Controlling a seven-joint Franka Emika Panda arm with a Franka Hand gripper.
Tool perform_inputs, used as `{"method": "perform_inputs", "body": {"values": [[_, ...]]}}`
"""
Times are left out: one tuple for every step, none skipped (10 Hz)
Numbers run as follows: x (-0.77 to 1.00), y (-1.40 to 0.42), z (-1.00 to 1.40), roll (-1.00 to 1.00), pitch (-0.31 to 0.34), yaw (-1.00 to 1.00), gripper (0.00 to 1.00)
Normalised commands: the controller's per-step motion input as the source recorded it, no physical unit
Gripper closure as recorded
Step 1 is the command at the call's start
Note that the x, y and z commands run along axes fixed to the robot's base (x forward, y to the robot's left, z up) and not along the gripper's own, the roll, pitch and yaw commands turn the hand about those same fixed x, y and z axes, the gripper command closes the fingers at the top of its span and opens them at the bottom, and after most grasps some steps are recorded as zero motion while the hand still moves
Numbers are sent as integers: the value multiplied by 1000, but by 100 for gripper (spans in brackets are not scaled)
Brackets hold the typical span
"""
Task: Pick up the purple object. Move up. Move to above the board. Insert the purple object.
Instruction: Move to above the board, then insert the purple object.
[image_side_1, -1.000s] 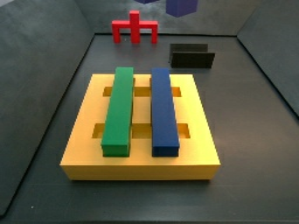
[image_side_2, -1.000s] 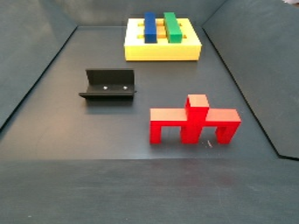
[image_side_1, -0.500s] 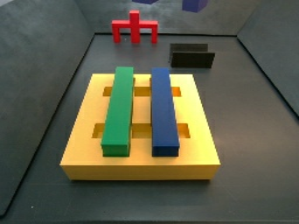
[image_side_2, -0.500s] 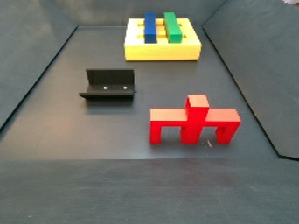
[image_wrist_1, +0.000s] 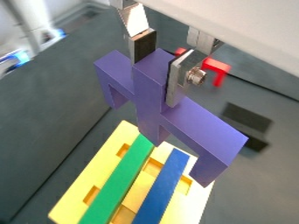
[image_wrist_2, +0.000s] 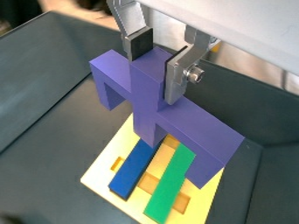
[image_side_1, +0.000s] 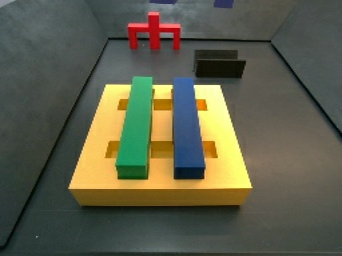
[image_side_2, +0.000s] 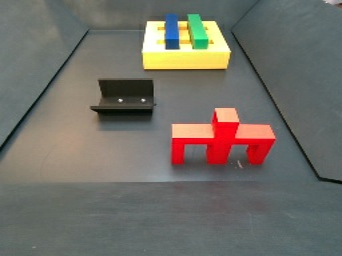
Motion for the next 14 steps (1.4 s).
{"method": "perform_inputs", "body": {"values": [[86,-36,24,116,242,719,100],[89,-35,29,114,220,543,100],[80,-30,29,111,169,275,100],[-11,-686,-489,-254,0,23,100],[-63,-749,-651,-164,0,3,100],[-117,-766,-623,-139,47,14,100],[-89,-731,-494,-191,100,43,100],[-171,-531,-591,-236,0,0,100],[-80,-320,-654,-207,0,0,100],[0,-140,-800,-149,-34,0,100],[0,-29,-714,-79,-66,0,100],[0,0,-469,0,-51,0,100],[-20,0,-223,37,0,14,100],[0,0,0,79,0,14,100]]}}
